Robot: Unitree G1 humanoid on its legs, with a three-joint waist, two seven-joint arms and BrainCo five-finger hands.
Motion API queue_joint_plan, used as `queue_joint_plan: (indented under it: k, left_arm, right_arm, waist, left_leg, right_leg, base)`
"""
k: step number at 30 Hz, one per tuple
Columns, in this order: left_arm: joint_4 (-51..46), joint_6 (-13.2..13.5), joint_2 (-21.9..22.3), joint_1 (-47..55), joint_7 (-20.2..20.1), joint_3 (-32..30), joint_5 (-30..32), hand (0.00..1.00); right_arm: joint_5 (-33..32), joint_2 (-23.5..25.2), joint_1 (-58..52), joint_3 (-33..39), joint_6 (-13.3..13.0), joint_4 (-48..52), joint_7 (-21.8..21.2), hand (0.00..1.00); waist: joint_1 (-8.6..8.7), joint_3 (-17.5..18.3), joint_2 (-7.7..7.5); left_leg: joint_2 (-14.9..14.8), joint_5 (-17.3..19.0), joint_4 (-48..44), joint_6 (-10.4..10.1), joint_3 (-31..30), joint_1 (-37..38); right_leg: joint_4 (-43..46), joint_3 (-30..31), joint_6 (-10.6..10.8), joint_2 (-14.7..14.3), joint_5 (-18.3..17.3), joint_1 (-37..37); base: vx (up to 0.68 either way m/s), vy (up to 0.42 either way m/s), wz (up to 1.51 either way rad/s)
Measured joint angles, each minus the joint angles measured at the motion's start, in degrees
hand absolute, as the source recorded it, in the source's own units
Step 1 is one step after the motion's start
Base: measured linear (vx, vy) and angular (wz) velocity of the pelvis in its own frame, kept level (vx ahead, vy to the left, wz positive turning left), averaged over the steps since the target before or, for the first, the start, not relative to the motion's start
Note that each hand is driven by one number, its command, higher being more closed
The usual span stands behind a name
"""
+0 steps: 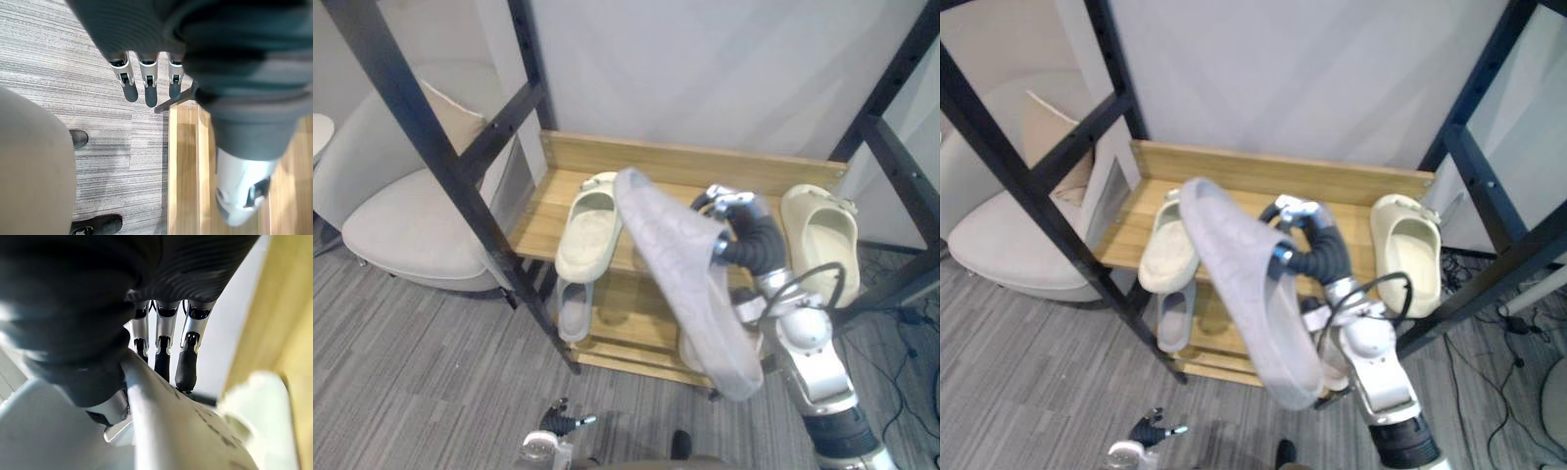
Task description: Organize the slippers on the shoe rack
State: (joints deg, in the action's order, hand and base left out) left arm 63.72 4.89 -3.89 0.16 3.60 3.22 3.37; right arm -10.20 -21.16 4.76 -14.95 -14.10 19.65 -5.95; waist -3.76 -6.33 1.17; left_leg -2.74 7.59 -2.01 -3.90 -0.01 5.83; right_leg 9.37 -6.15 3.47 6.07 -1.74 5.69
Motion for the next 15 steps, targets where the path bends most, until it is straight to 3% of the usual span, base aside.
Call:
queue_joint_plan:
  k: [2, 4, 6, 8, 15]
  left_arm:
    - [0.05, -0.04, -0.34, -0.71, 0.01, 0.1, 0.04, 0.0]
    - [0.02, 0.07, -1.1, -2.43, 0.1, 0.02, -0.13, 0.0]
    - [-0.09, 0.73, -1.14, -5.08, 0.29, 0.03, -0.24, 0.0]
    - [-0.3, 1.07, -1.11, -7.03, 0.53, 0.0, -0.5, 0.0]
    - [-2.03, 1.4, -1.31, -11.53, 1.24, -1.52, -2.64, 0.0]
  right_arm:
    - [-0.16, -0.33, -0.29, -1.78, -0.05, 0.01, -0.69, 1.0]
    - [-1.12, -2.24, -0.58, -4.06, -0.11, -0.03, -1.11, 1.0]
    - [-1.03, -5.96, -0.2, -6.1, 0.01, -0.3, -1.45, 1.0]
    - [-1.0, -8.3, 0.78, -7.12, 0.11, -0.66, -1.62, 1.0]
    - [-0.11, -15.79, 7.9, -10.16, 0.44, -5.22, -1.74, 1.0]
  waist:
    - [-0.03, -1.25, -0.55]
    - [-0.05, -4.06, -1.38]
    - [0.01, -7.2, -1.09]
    - [0.06, -9.82, -1.07]
    - [0.21, -13.44, -1.74]
  left_leg:
    - [1.26, 0.49, -2.27, 0.29, 0.01, -1.22]
    - [3.34, 2.97, -9.25, 0.39, -1.11, -6.32]
    - [4.05, 6.42, -19.07, 0.07, -2.55, -14.73]
    - [4.36, 8.11, -24.46, -0.22, -3.79, -18.92]
    - [4.47, 12.05, -39.28, -1.38, -5.36, -33.96]
  right_leg:
    - [6.64, 0.39, 0.08, 1.64, -3.22, 3.06]
    - [15.13, 0.26, 0.22, 4.53, -6.93, 8.15]
    - [21.15, -1.12, 0.33, 6.12, -9.71, 13.4]
    - [24.92, -2.45, 0.19, 7.02, -11.38, 16.01]
    - [36.84, -5.04, -0.89, 9.45, -15.74, 27.36]
  base:
    - [-0.1, -0.016, 0.14]
    - [-0.18, -0.054, 0.43]
    - [-0.21, -0.07, 0.53]
    - [-0.17, -0.055, 0.5]
    - [-0.1, -0.039, 0.35]
